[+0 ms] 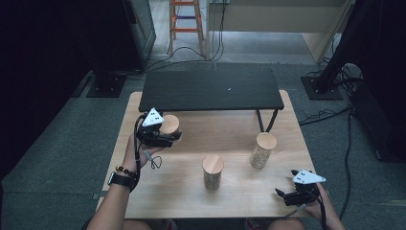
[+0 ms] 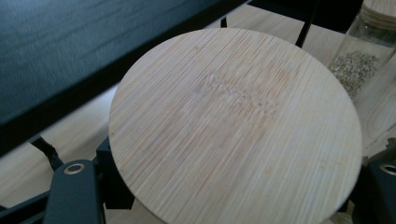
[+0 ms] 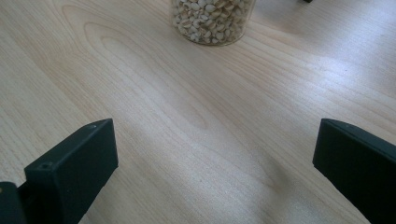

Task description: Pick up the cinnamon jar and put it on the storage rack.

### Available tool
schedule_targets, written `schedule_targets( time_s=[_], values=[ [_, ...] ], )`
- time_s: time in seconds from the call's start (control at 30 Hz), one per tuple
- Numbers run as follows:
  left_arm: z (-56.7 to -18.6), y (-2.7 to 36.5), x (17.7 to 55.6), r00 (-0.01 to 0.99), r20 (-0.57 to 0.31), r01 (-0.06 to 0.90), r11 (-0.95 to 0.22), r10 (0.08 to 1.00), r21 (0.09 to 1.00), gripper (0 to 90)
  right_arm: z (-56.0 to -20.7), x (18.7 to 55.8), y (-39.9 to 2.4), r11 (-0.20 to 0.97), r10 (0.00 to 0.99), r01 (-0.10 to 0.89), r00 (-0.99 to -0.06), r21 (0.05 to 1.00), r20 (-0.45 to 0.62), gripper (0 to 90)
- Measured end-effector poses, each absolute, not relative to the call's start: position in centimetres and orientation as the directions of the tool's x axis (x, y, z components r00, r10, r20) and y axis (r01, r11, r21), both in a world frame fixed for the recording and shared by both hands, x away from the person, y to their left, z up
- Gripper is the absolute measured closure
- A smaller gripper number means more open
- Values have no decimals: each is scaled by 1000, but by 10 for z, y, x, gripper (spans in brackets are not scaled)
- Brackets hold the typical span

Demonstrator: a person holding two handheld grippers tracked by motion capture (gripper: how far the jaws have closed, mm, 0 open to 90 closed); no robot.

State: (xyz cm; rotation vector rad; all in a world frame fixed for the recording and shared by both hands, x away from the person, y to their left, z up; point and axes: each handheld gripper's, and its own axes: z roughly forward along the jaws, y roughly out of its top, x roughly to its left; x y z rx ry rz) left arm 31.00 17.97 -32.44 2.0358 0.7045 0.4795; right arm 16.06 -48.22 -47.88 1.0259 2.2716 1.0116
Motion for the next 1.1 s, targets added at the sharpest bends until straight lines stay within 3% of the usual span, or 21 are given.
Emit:
schedule_targets(
  time_s=[0.4, 1.1],
  values=[
    [-296, 171, 321, 772, 90, 262, -444, 629, 857, 260, -479, 161, -483, 457, 774, 445, -625, 771, -98, 0],
    [-281, 168, 339, 769, 84, 248, -416, 634, 875, 260, -479, 162, -484, 459, 770, 443, -631, 770, -96, 0]
  ],
)
